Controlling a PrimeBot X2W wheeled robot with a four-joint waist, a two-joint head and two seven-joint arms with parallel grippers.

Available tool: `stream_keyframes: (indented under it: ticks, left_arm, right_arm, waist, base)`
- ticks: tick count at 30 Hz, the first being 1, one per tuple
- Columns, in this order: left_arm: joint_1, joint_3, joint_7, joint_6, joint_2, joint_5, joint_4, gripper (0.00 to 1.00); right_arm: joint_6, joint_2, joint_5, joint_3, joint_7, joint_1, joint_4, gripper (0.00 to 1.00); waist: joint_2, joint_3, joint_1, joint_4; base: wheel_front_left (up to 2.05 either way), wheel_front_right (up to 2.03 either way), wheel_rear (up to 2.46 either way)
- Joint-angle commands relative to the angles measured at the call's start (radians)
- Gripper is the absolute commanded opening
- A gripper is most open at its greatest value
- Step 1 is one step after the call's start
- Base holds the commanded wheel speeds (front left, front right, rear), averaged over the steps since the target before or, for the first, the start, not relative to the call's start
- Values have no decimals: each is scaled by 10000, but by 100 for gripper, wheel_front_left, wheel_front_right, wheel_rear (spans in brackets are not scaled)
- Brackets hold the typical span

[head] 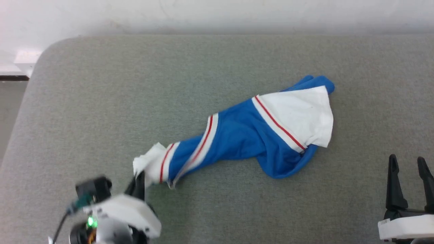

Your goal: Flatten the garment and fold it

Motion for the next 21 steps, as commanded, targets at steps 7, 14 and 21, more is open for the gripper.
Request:
stream_keyframes:
  ticks: [7,14,21]
  left_arm:
    - [443,432,-993,327,-456,-199,-42,100]
    - [-823,291,-806,233,381,619,-641,100]
    - [-3153,-1099,521,-600,701,1382,-122,100]
  right_arm:
    - [-7,24,-114,55,204,184,-133,100]
    - [-7,24,-34,202,241,204,-129,100]
    - [-7,24,-22,335,237,34,-88,100]
  waist:
    - [0,-348,2,294]
    - [0,-325,2,235]
    - [0,17,2,-30]
  base:
    - [0,0,0]
    - [0,0,0]
    - [0,0,0]
